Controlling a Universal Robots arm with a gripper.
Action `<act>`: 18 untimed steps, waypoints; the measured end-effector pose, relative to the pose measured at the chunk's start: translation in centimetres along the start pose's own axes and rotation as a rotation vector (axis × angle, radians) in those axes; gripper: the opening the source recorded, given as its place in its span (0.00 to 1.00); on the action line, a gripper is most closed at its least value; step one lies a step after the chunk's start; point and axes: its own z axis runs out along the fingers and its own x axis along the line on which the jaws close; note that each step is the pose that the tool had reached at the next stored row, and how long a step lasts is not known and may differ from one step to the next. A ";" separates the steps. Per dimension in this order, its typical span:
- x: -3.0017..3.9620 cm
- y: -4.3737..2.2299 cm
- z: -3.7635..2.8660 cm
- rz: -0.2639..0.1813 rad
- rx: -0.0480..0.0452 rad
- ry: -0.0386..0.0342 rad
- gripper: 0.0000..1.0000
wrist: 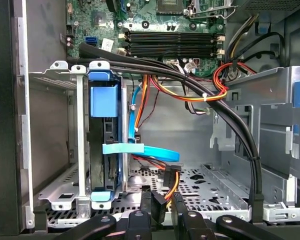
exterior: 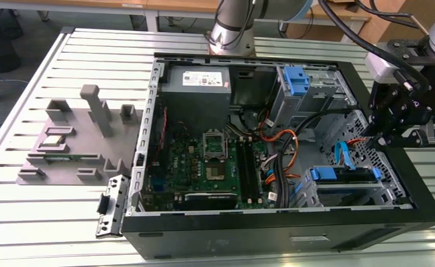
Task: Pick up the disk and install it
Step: 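Insert the second disk wire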
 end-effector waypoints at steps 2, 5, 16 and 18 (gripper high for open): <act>0.02 0.01 0.09 0.000 0.0000 0.0009 0.30; 0.07 0.03 0.18 0.000 0.0000 0.0012 0.30; 0.21 0.17 0.32 0.000 0.0003 0.0016 0.30; 0.21 0.17 0.32 0.000 0.0004 0.0015 0.30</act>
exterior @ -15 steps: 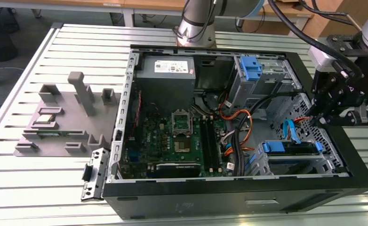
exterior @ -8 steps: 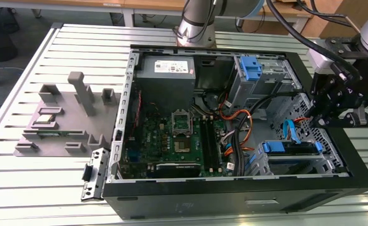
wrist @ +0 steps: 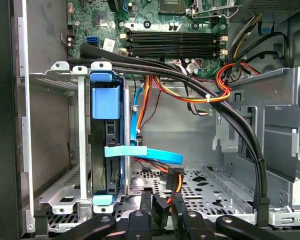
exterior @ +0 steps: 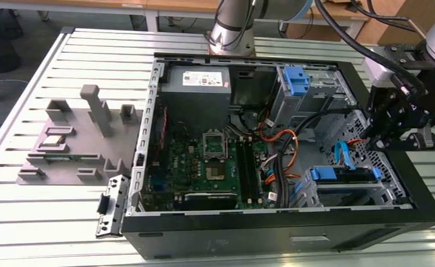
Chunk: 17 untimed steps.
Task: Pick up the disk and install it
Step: 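Insert the second disk wire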
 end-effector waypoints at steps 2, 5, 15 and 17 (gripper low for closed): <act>0.00 0.00 0.00 0.000 0.0000 0.0000 0.29; 0.00 0.00 0.00 0.000 0.0000 0.0001 0.19; 0.04 0.14 0.00 0.000 0.0006 -0.0001 0.19; 0.09 0.65 -0.04 0.000 0.0032 -0.0001 0.19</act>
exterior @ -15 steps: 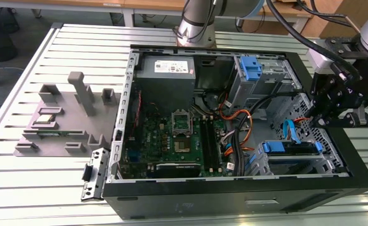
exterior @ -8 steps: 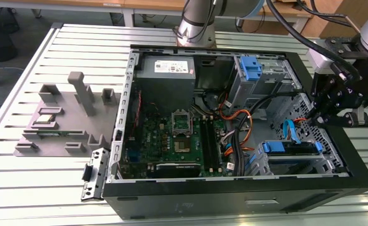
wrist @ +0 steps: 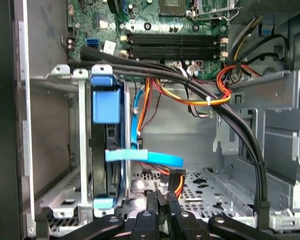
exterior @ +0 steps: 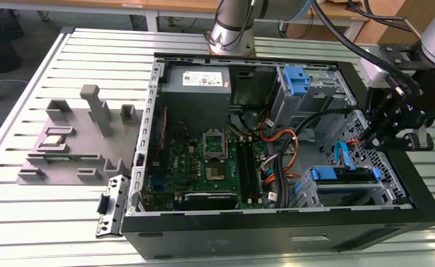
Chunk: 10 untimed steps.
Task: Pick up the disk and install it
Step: 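Insert the second disk wire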
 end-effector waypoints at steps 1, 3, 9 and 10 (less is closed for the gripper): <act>0.05 0.26 -0.01 0.000 0.0012 0.0000 0.19; 0.26 0.56 -0.04 0.000 0.0025 -0.0001 0.19; 1.68 1.07 -0.11 0.000 0.0041 -0.0001 0.19; 1.95 1.10 -0.13 0.000 0.0041 0.0000 0.19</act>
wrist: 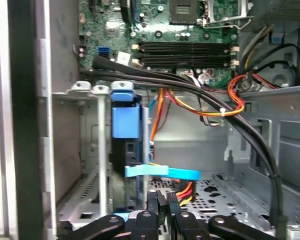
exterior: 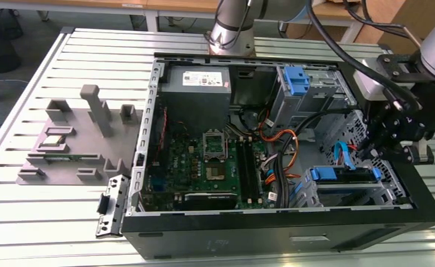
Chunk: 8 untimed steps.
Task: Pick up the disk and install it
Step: 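Insert the second disk wire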
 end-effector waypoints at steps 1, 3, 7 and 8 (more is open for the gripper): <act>0.24 0.01 0.01 0.000 0.0000 -0.0001 0.19; 0.65 0.03 0.05 0.000 0.0000 -0.0002 0.19; 1.33 0.07 0.18 0.000 0.0000 -0.0001 0.19; 1.44 0.07 0.23 0.000 0.0000 0.0000 0.19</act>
